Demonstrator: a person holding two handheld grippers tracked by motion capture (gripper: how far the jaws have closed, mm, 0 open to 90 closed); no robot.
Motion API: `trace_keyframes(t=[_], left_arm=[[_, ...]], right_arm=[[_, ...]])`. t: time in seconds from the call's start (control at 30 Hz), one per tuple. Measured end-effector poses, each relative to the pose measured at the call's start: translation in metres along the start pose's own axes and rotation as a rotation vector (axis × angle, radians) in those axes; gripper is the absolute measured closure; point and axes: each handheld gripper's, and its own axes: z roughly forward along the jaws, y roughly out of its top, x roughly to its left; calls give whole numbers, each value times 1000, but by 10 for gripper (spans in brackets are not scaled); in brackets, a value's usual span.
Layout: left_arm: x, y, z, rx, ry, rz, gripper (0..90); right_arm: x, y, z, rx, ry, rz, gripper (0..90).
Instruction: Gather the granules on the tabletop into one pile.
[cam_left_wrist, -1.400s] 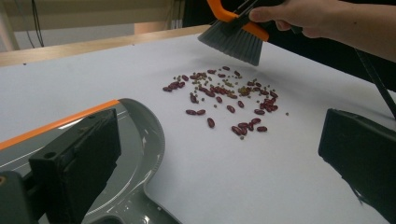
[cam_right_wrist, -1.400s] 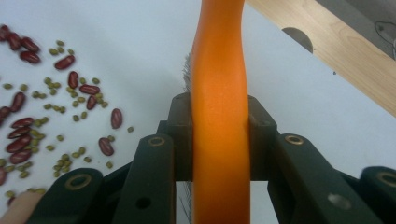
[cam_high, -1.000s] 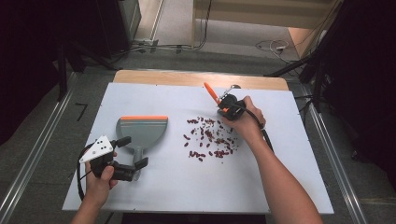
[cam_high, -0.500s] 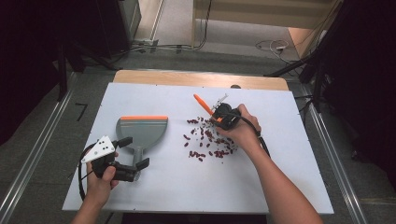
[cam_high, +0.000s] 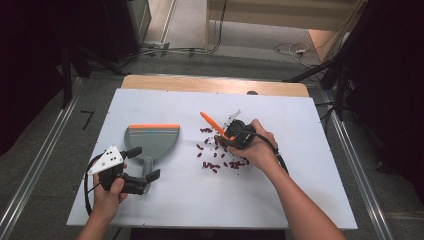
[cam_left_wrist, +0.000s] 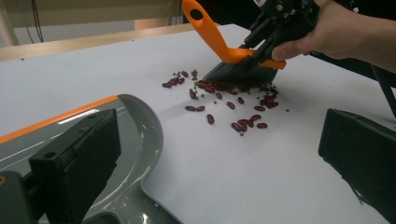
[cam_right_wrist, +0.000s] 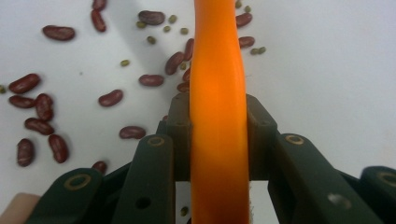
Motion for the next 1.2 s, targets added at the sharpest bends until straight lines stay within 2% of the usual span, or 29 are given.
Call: trace_keyframes(t=[0.17, 0.27, 0.37, 0.47, 0.7, 0.8, 0.87, 0.9, 0.97, 1.03, 1.2], left_arm=[[1, 0, -1, 0, 5, 0, 0], [1, 0, -1, 1, 9, 0, 0], [2, 0, -3, -3, 13, -4, 0], [2, -1, -4, -5, 14, -4, 0], [2, -1, -6, -5, 21, -5, 0], [2, -2, -8, -6, 24, -10, 0], [2, -3, -9, -6, 27, -10, 0], [2, -3, -10, -5, 30, -11, 0], [2, -4, -12, -6, 32, -12, 0], [3, -5, -13, -7, 36, -13, 0], [4, -7, -19, -13, 45, -20, 0]], right_arm=[[2, -2, -4, -7, 18, -34, 684], [0, -2, -6, -18, 7, -52, 686], [-8, -1, -11, -36, 20, -35, 689], [-17, 3, -17, -51, -2, -26, 689], [-37, 26, -14, -79, -52, -71, 689], [-44, 41, -5, -81, -67, -110, 689], [-48, 51, 2, -79, -57, -119, 689], [-49, 55, 5, -86, -62, -140, 689], [-50, 62, 13, -128, -66, -228, 689], [-49, 71, 20, -123, -75, -235, 689], [-42, 86, 35, -121, -86, -319, 689]])
